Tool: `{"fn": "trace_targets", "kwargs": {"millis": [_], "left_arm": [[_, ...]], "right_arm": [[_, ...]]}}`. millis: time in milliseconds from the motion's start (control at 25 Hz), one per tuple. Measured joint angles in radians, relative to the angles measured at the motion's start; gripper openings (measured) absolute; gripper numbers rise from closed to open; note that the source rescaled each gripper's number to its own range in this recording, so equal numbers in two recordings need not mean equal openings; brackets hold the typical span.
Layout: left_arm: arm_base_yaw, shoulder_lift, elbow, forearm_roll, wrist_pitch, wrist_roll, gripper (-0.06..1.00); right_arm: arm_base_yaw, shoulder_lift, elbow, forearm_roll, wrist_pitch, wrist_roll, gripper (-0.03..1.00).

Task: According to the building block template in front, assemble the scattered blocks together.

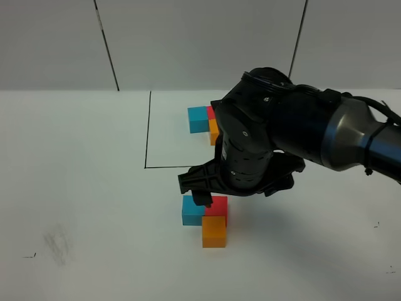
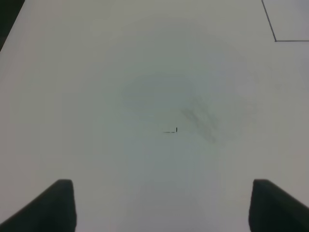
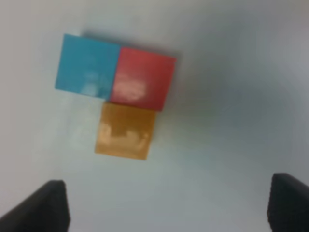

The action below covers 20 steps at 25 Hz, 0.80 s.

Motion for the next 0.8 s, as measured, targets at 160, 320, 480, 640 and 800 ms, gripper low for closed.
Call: {"fn": "trace_targets", "kwargs": {"millis": [160, 320, 480, 640, 800], "left_arm": [[0.0, 0.0, 0.0, 0.0, 0.0, -0.001, 0.84], [0.0, 0.0, 0.0, 0.0, 0.0, -0.001, 0.84], [0.0, 0.0, 0.0, 0.0, 0.0, -0.001, 0.84], [0.0, 0.0, 0.0, 0.0, 0.0, -0.001, 0.84], [0.0, 0.0, 0.0, 0.0, 0.0, -0.001, 0.84]], "right_arm": [[0.0, -0.059, 0.0, -0.081, 0.096, 0.032, 0.91], [0.0, -0.146, 0.0, -0.174, 0.107, 0.036, 0.91], [0.0, -0.248, 0.0, -0.271, 0.109, -0.081, 0.91], [0.0, -0.366, 0.0, -0.422, 0.111, -0.224, 0.91], [0.0, -0.517, 0.0, -0.568, 0.113, -0.324, 0.9]]}}
